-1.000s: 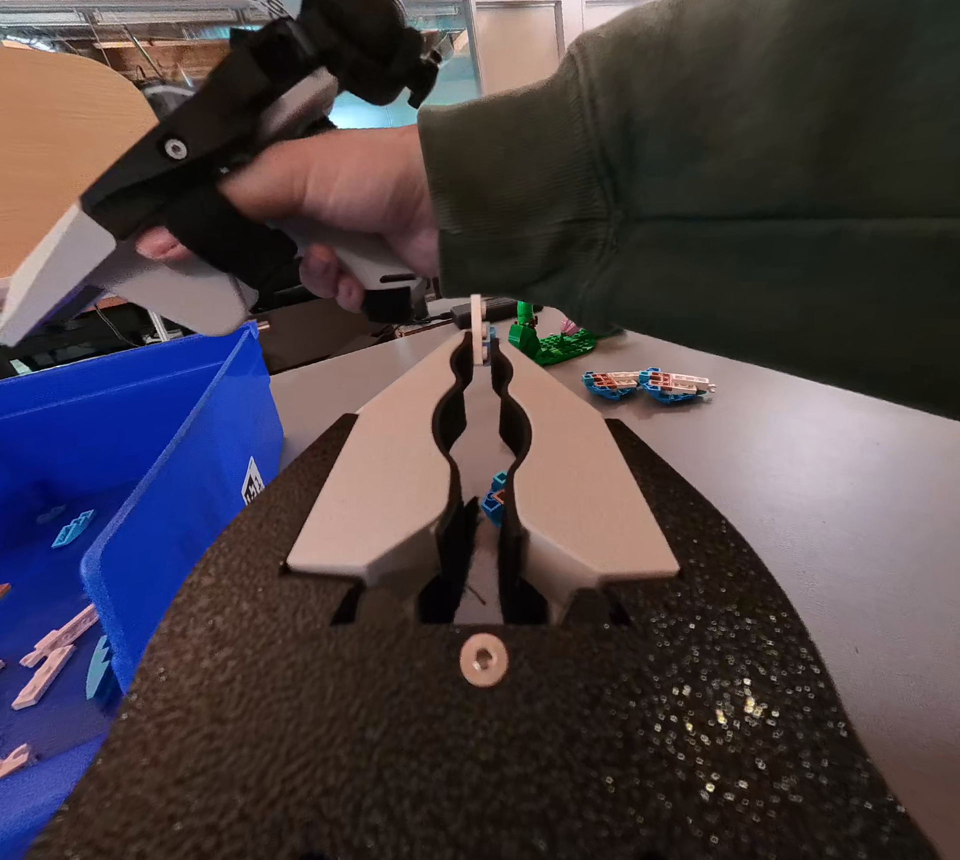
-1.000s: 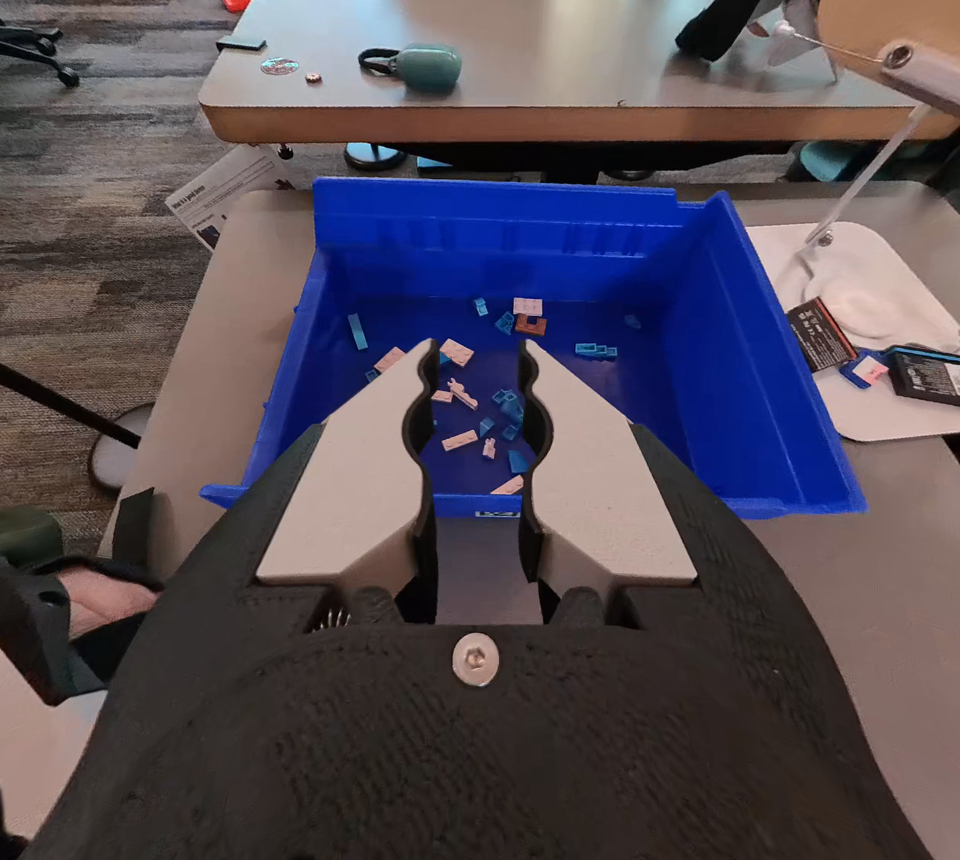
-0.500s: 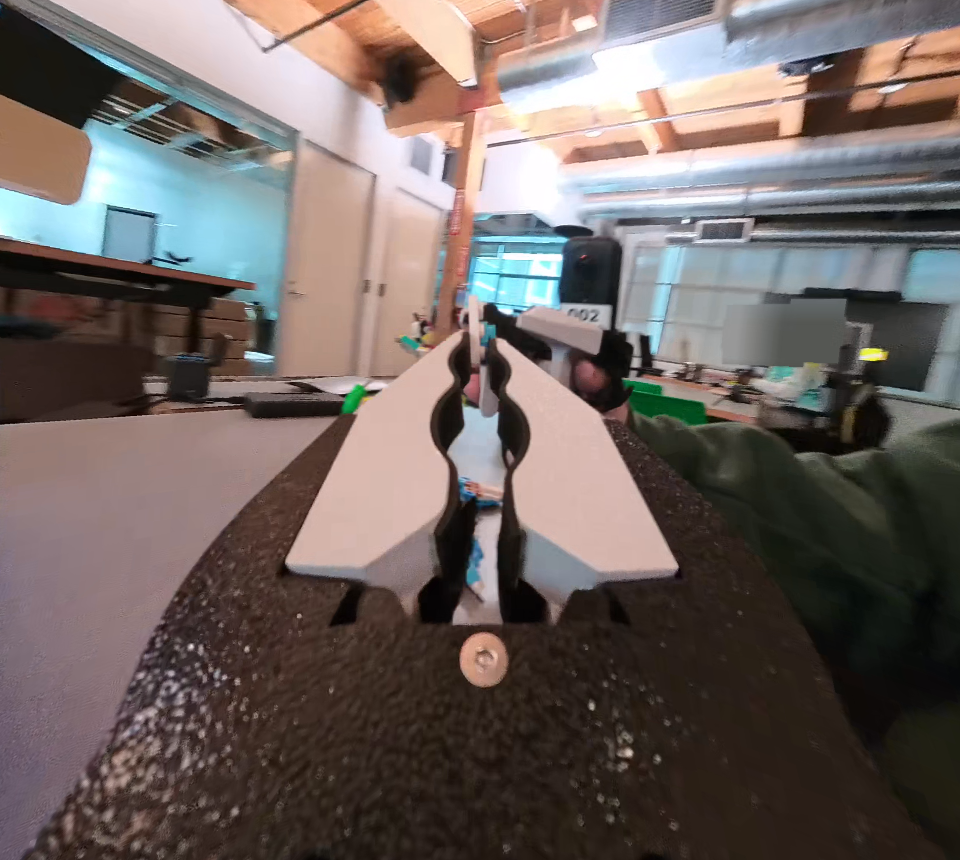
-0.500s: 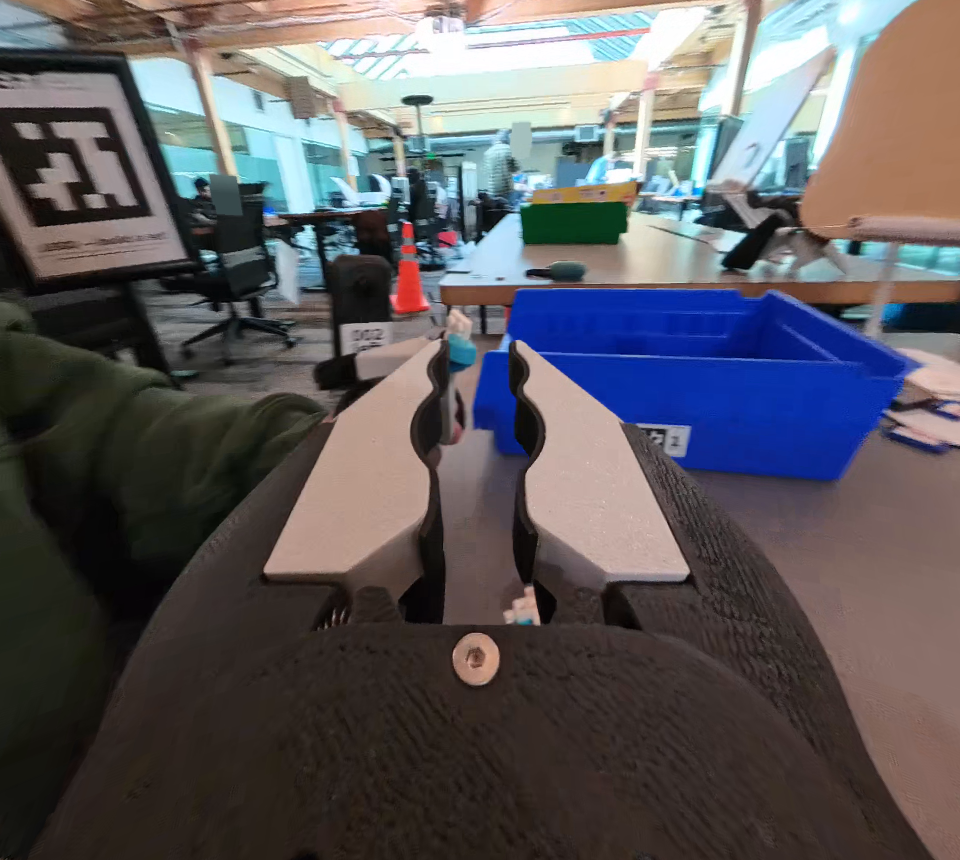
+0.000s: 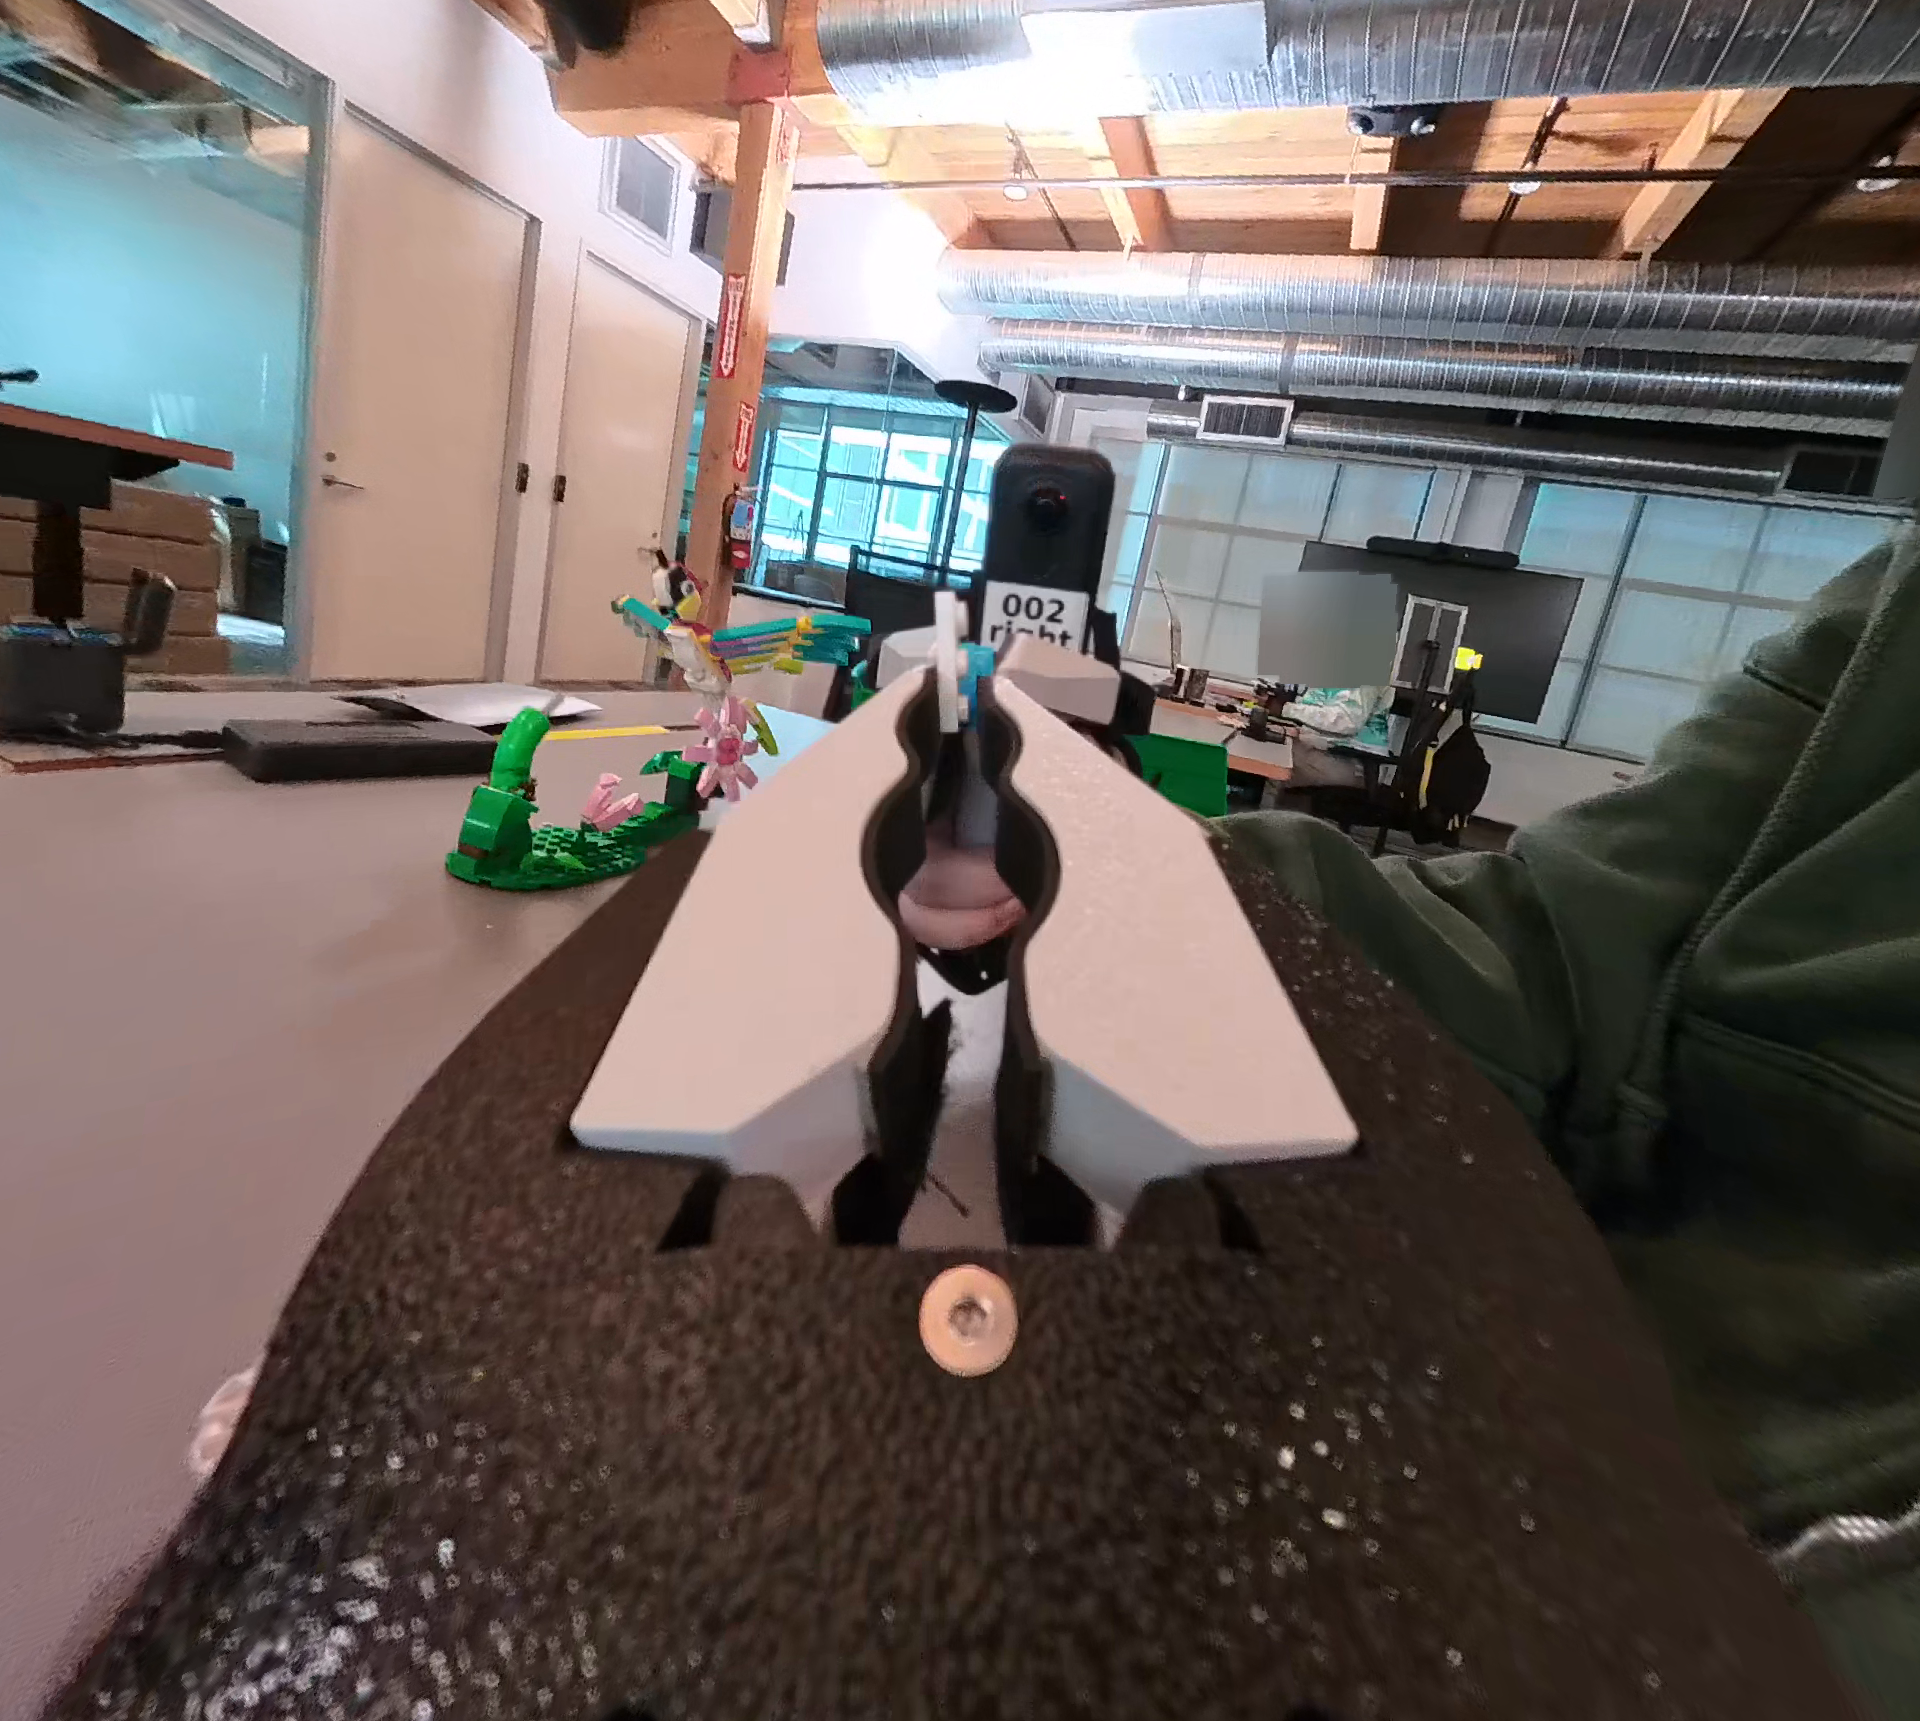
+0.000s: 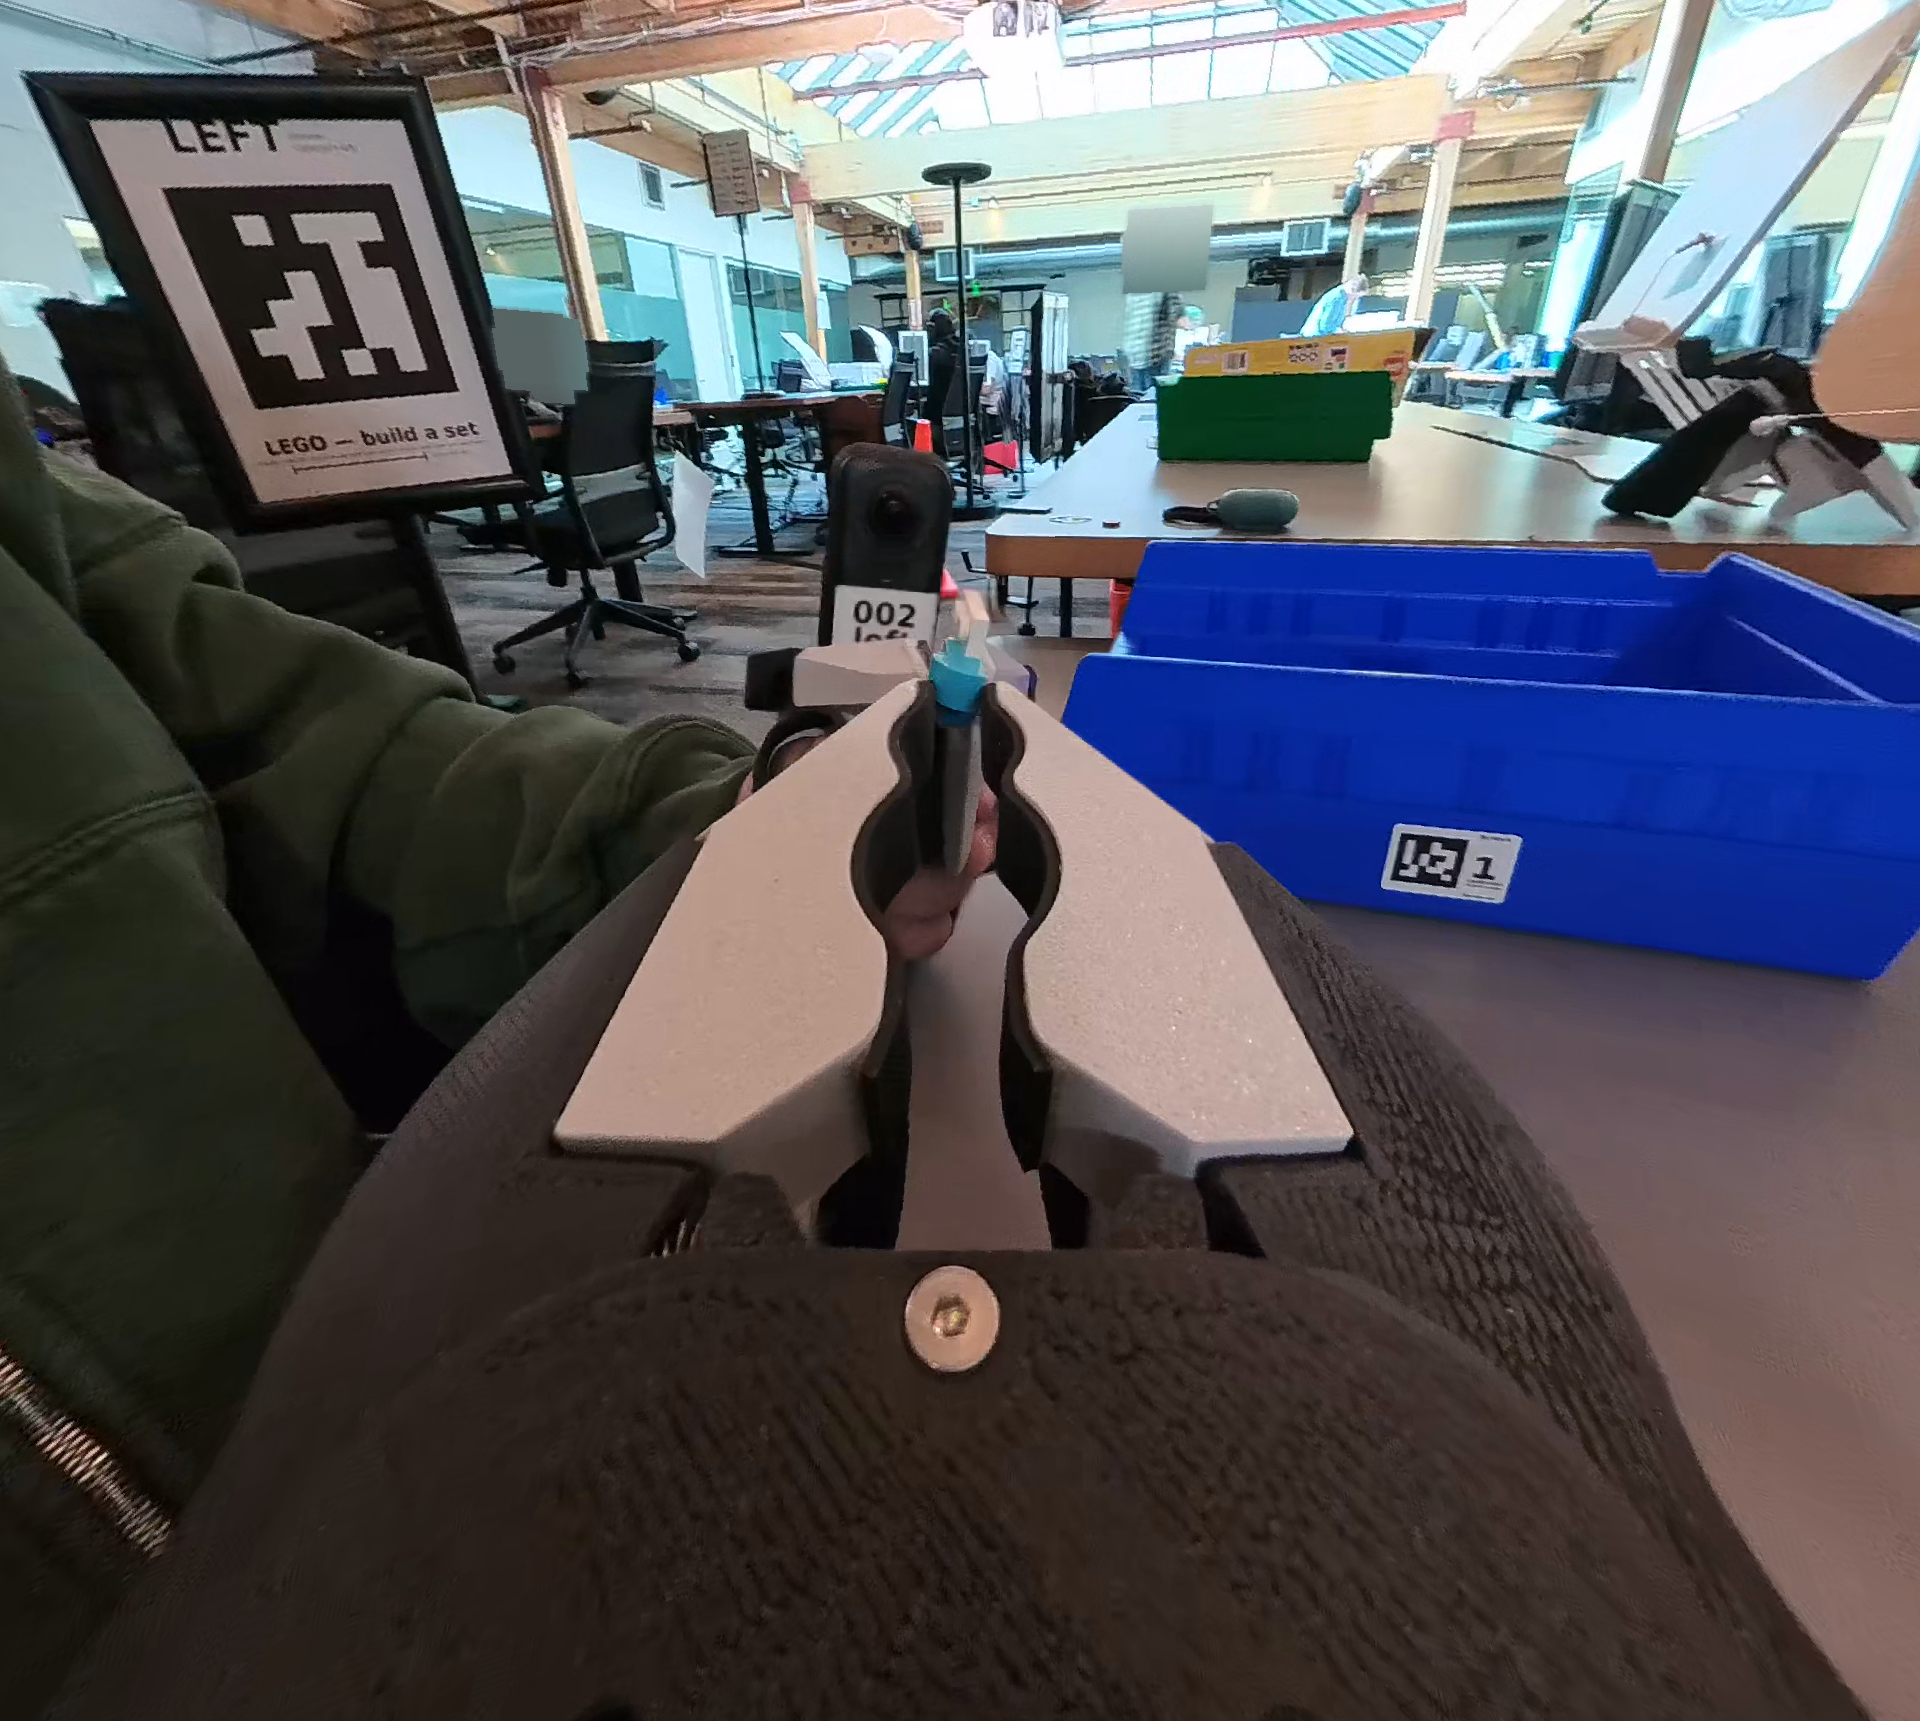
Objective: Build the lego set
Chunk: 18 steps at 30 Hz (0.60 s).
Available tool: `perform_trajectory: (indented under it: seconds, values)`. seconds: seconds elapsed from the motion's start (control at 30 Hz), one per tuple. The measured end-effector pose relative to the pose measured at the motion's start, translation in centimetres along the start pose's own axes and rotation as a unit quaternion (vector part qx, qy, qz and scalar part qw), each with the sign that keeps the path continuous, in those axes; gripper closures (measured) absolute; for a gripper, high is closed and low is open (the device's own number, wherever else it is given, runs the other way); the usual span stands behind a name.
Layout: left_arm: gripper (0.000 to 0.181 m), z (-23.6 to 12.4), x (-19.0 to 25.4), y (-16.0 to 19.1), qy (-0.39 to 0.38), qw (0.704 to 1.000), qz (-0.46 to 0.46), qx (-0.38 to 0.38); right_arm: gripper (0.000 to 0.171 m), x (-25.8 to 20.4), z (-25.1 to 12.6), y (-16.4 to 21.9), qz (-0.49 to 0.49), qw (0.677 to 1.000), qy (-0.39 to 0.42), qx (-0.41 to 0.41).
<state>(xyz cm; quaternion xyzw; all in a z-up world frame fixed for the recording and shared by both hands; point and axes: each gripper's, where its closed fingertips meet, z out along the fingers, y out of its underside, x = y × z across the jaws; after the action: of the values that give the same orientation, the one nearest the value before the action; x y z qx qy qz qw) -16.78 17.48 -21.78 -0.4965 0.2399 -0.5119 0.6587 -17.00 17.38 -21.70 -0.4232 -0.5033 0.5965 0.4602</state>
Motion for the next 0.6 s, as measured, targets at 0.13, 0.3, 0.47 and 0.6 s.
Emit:
perform_trajectory:
  seconds: [0.13,0.3,0.47,0.6]
  values:
    - [0.156,-0.5,0.3,-1.4,0.015,0.999,-0.037,0.03,0.171,-0.2,-0.2,0.4,-0.005,1.0,-0.011,-0.011]
    - [0.164,-0.4,-0.2,-0.4,0.001,0.998,-0.049,-0.025,0.171,-0.5,-0.2,0.9,-0.015,0.999,-0.022,-0.029]
    - [0.142,-0.5,-0.9,0.1,0.007,0.991,-0.128,-0.029,0.171,-1.3,-0.3,1.5,-0.012,0.998,-0.047,-0.046]
    - [0.174,-0.4,-0.1,0.6,0.04,0.987,-0.152,-0.045,0.171,-1.5,-0.1,2.0,-0.007,0.997,-0.052,-0.056]
